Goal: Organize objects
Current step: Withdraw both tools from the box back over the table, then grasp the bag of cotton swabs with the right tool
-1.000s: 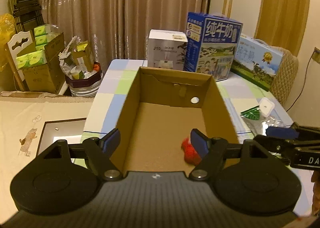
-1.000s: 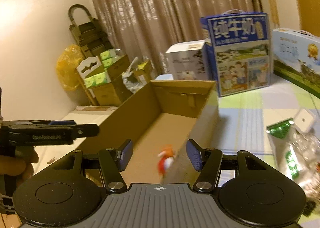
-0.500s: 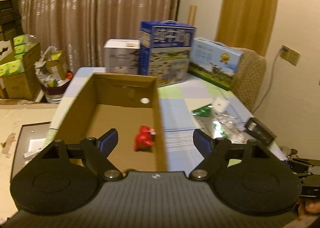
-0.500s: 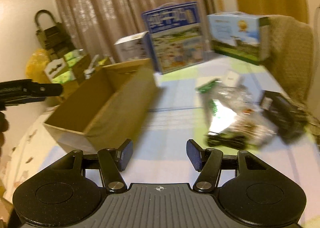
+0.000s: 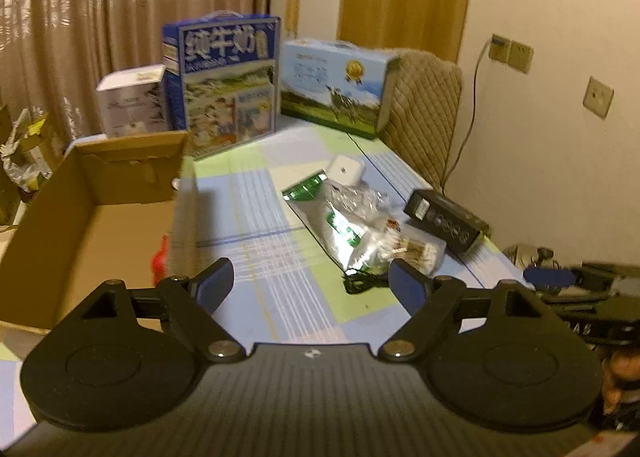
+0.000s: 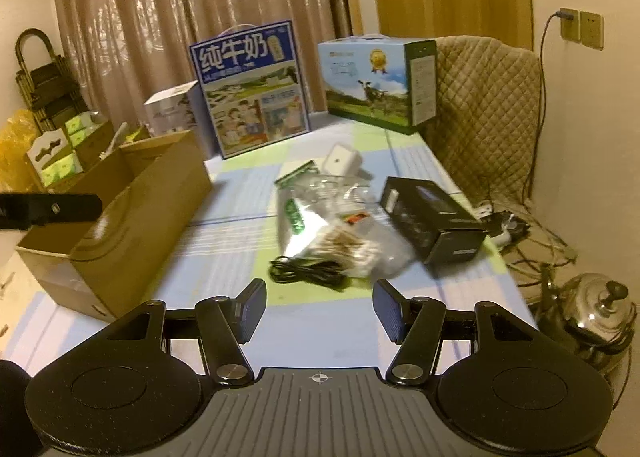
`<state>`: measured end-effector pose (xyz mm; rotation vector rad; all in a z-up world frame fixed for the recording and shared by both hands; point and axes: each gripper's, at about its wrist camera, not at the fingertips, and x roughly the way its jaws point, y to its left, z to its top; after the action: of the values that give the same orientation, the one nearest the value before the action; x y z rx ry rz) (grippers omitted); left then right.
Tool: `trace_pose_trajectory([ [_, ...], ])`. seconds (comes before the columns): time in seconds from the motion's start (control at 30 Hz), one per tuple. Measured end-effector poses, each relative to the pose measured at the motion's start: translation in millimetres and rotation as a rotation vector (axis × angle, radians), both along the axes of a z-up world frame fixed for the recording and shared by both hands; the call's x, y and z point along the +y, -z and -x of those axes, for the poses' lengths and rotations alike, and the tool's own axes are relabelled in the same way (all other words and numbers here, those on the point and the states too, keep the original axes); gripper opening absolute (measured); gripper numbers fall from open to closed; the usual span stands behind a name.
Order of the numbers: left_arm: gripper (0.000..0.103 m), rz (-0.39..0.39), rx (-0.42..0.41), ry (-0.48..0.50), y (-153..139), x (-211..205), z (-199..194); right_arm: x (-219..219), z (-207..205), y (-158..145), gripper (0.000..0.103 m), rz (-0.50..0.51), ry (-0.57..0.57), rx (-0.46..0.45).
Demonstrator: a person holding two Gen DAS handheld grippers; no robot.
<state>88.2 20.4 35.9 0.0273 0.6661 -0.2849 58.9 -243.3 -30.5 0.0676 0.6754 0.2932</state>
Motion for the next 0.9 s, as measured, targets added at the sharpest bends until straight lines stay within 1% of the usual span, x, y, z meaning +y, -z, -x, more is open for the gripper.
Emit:
trace_pose_trajectory([
  [0.23, 0.082, -0.056, 0.047, 0.054, 38.0, -30.1, -24.7, -7.4, -27.7, 14.0, 0.056, 0.065, -0.052, 0.005],
  [0.43, 0.082, -0.085, 0.087, 0.091, 78.8, -46.3, -51.0, 1.4, -71.3, 36.4, 0.056, 0.126, -0.155, 0.064],
  [0.53, 0.082, -0.087, 0.112, 0.092, 97.2, -48.8, -64.5, 9.6, -90.0, 47.3, 0.056, 0.193, -0.201, 0.054],
  [0.63, 0.082, -0.094, 0.13, 0.095, 112.1, -50.8, -77.0, 14.9, -107.5, 57.6, 0.056, 0.24, -0.227, 0.044],
  [0.77, 0.082, -0.074, 0.149, 0.086, 126.7, -48.7, -90.5, 24.3, -127.3, 70.6, 0.056, 0.298, -0.272, 0.033],
  [0.83, 0.082, -0.061, 0.157, 0.08, 132.2, -46.6, -94.7, 31.2, -134.7, 77.0, 0.055, 0.332, -0.304, 0.027],
  [0.9, 0.082, -0.05, 0.166, 0.077, 136.5, -44.6, -97.2, 38.1, -141.5, 83.9, 0.051, 0.366, -0.336, 0.023],
])
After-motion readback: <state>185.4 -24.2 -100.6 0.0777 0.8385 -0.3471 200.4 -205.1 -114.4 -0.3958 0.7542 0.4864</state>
